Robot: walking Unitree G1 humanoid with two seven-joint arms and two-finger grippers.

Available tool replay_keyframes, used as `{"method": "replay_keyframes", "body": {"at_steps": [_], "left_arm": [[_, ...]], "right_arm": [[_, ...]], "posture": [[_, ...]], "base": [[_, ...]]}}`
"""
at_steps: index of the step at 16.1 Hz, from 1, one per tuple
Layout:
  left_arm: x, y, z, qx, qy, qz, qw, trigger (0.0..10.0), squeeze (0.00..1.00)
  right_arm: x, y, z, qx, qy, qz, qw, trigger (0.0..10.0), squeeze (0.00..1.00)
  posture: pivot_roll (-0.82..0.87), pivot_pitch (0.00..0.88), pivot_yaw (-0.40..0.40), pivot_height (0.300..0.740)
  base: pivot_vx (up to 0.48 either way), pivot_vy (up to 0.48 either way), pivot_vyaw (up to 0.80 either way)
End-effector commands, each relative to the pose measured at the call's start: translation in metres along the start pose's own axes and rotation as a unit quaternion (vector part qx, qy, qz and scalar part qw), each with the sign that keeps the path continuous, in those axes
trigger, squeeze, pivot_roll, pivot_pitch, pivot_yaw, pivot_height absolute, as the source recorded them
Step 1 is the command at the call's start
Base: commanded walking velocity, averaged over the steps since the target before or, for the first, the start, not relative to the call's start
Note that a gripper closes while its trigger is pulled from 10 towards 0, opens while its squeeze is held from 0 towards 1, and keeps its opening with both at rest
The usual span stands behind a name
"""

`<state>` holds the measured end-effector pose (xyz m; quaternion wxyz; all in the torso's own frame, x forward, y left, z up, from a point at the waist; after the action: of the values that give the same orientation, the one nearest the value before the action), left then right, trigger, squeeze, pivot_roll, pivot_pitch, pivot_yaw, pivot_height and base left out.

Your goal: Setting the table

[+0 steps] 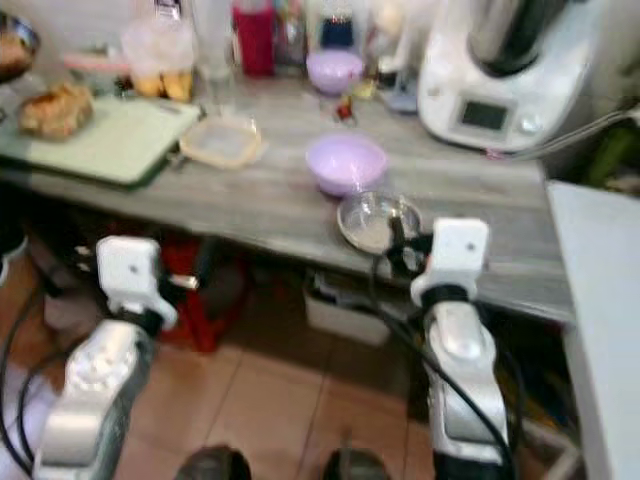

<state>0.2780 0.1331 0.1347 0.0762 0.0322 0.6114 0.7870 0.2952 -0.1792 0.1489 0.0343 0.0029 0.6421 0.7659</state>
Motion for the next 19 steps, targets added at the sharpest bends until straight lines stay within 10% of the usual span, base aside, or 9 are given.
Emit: {"method": "replay_keyframes", "body": {"at_steps": [1, 3, 19], "left_arm": [[0.002, -0.003, -0.001, 0.003, 0.002, 0.006, 1.0, 10.0, 0.0], [0.001, -0.003, -0.002, 0.003, 0.002, 0.005, 1.0, 10.0, 0.0], [0.004, 0.002, -0.009, 0.013, -0.029, -0.009, 0.999, 10.0, 0.0]], "right_arm": [[-0.002, 0.0, 0.0, 0.003, 0.002, 0.0, 1.0, 10.0, 0.0], [-0.001, -0.005, -0.005, -0.063, -0.036, 0.006, 0.997, 10.0, 0.0], [0.0, -0.008, -0.006, -0.058, -0.012, 0.024, 0.998, 10.0, 0.0]], "posture": [[0.01, 0.029, -0.004, 0.74], [0.01, 0.031, -0.004, 0.74], [0.01, 0.039, -0.003, 0.74]], "base": [[-0.315, 0.0, 0.0], [-0.336, 0.0, 0.0], [-0.087, -0.161, -0.13]]}}
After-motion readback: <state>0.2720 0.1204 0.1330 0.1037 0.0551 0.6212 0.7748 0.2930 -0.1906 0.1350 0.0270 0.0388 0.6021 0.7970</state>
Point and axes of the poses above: a point about 5 cm out from each wrist's last joint towards the gripper, its own x axis pointing back from the gripper into the wrist, its own y axis along the axis of the wrist's last joint, z = x × y, the point moved 3 cm from there along -x, pointing out of the wrist towards the gripper, and after that the axes turned 14 degrees about -x, right-handed, at the moved point
